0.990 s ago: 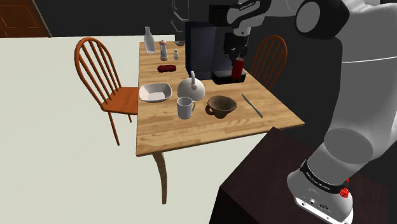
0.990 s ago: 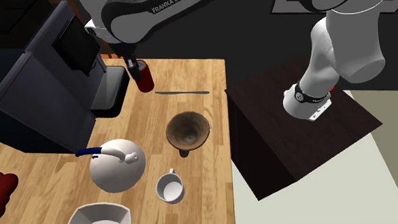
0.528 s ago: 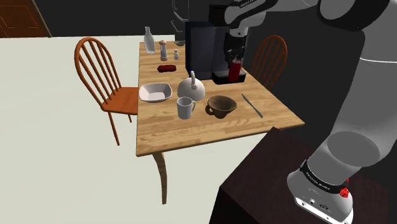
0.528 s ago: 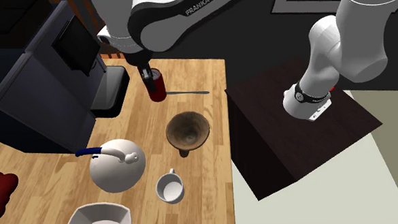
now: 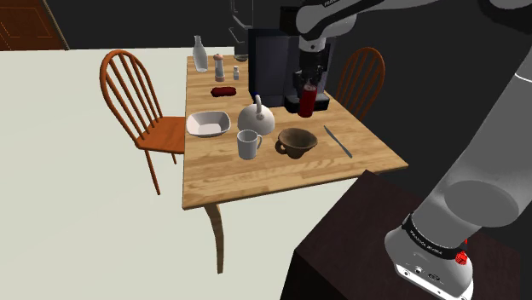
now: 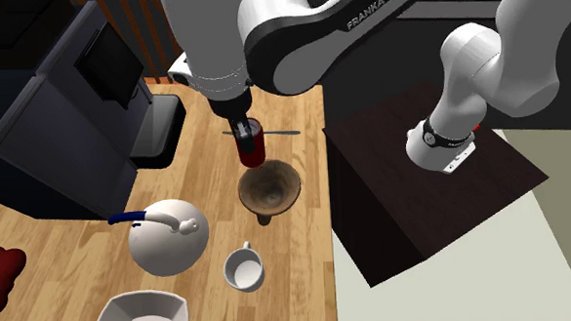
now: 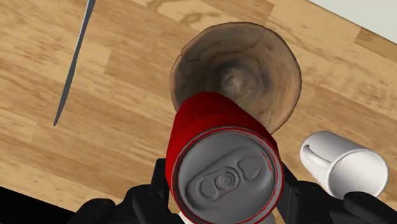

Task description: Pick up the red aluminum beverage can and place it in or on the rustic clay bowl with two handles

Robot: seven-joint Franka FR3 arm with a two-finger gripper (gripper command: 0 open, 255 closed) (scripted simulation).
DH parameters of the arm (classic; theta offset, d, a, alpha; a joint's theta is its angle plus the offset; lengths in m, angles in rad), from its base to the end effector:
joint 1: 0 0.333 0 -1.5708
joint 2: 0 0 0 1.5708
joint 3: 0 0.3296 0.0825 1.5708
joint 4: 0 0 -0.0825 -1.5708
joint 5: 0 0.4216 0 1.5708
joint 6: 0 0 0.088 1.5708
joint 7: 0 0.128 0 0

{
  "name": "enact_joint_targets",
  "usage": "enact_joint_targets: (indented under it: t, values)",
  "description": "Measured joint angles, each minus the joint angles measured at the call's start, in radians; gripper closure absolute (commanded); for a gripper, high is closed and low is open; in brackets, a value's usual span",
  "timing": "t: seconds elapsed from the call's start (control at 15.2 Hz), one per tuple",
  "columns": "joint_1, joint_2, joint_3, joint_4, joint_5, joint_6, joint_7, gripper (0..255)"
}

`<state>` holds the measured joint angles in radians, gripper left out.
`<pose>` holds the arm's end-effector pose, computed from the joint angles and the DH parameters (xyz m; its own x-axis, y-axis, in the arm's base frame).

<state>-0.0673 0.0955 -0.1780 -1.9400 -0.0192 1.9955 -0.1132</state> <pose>0.5919 -0.1480 0.4076 0.9914 -0.1236 -0.0423 -0.1224 -0.9920 0.0295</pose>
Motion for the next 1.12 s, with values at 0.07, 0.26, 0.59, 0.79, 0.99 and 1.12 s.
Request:
enact_joint_targets:
  t: [0.07, 0.26, 0.59, 0.79, 0.99, 1.12]
  values:
    - [0.014, -0.025, 0.01, -0.027, -0.005, 0.002, 0.026, 255]
    - [0.041, -0.077, 0.034, -0.095, -0.013, 0.017, 0.08, 255]
    - [0.044, -0.06, 0.037, -0.143, -0.011, 0.08, 0.088, 255]
    - [0.043, -0.048, 0.037, -0.17, -0.01, 0.119, 0.088, 255]
    - [0.043, -0.021, 0.036, -0.182, -0.006, 0.158, 0.086, 255]
    - [0.043, -0.011, 0.037, -0.198, -0.005, 0.183, 0.087, 255]
